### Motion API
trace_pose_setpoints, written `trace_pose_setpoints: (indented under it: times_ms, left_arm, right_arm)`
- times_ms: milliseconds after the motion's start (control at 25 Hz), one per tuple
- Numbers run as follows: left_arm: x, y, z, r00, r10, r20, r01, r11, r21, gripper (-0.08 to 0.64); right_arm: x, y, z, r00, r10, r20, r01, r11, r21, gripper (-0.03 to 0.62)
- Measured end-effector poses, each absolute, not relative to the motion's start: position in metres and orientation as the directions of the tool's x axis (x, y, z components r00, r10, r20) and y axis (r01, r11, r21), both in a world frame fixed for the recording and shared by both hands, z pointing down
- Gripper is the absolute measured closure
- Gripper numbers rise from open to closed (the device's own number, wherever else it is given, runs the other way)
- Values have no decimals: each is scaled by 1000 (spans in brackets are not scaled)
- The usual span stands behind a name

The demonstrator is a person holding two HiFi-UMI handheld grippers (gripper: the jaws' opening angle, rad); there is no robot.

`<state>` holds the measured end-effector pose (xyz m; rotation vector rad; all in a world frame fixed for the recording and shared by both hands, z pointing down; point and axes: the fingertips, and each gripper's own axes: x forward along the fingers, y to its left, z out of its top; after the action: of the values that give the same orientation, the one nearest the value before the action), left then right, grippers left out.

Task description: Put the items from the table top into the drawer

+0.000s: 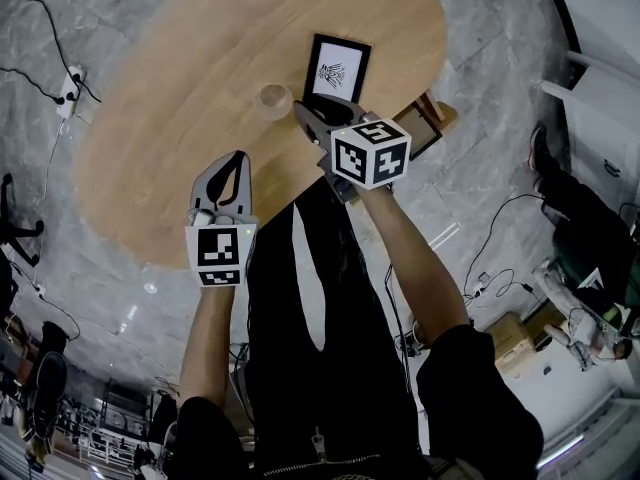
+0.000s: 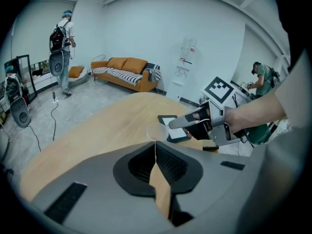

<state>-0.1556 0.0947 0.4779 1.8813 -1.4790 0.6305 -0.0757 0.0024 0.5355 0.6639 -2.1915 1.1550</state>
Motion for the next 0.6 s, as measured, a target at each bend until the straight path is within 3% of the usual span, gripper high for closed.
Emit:
trace_pose_setpoints:
  times_ms: [360,600]
  left_arm:
    - [-179,106,484,205,-660,722,-976,-81,203,545]
    - [-186,112,486,195,-663,722,-976,-60,209,545]
  right_arm:
    - [-94,4,551,-681,-106,724,-662,511,-548,474]
    - [-92,9,554,-655,-99,749,-686,496,-533,561]
